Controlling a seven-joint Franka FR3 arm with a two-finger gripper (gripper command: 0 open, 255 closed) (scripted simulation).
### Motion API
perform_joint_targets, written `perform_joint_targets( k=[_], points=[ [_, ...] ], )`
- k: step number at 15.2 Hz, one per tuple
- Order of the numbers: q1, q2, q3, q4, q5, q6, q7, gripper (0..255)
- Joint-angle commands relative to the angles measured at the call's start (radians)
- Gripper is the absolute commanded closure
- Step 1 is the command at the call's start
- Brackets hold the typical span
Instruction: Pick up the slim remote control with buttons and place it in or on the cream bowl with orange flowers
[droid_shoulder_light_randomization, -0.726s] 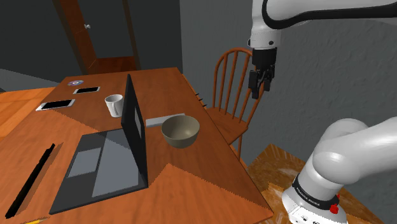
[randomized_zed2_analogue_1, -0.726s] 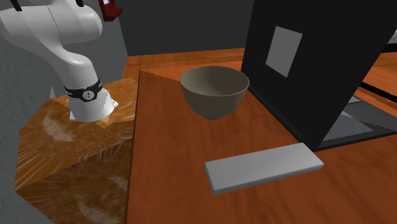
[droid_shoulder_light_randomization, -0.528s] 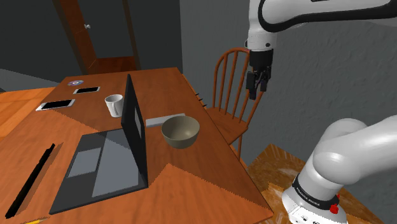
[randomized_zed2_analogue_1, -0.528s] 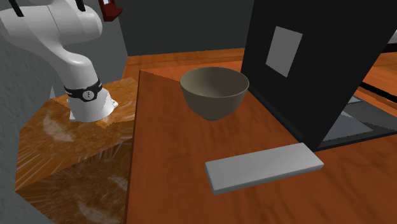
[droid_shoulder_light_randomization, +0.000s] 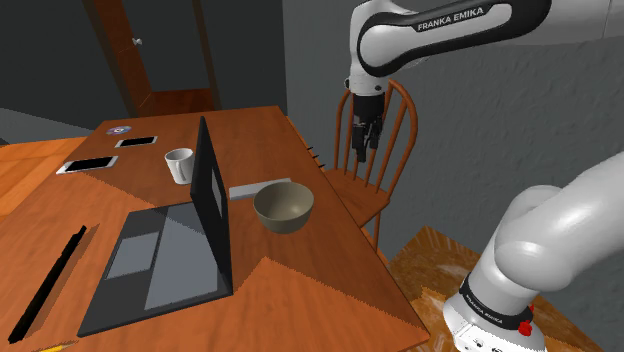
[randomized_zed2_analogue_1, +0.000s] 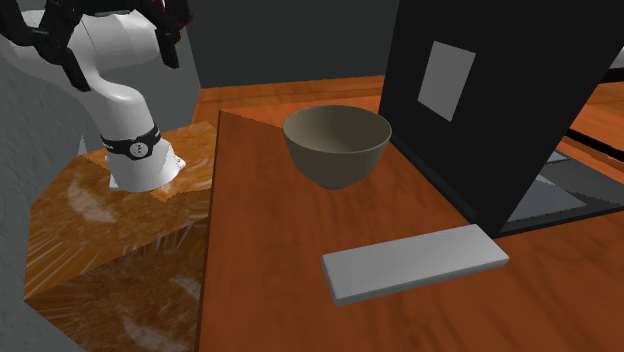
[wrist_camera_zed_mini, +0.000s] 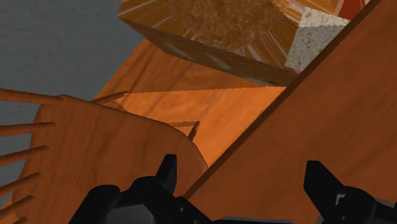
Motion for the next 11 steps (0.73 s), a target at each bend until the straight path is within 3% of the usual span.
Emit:
perform_joint_targets(
  k=[1, 11],
  points=[
    [0.011, 0.066, -0.002, 0.021, -0.003, 0.056, -0.041, 0],
    [0.066, 0.407, 0.023, 0.223, -0.006, 0.246, -0.204, 0]
  ],
)
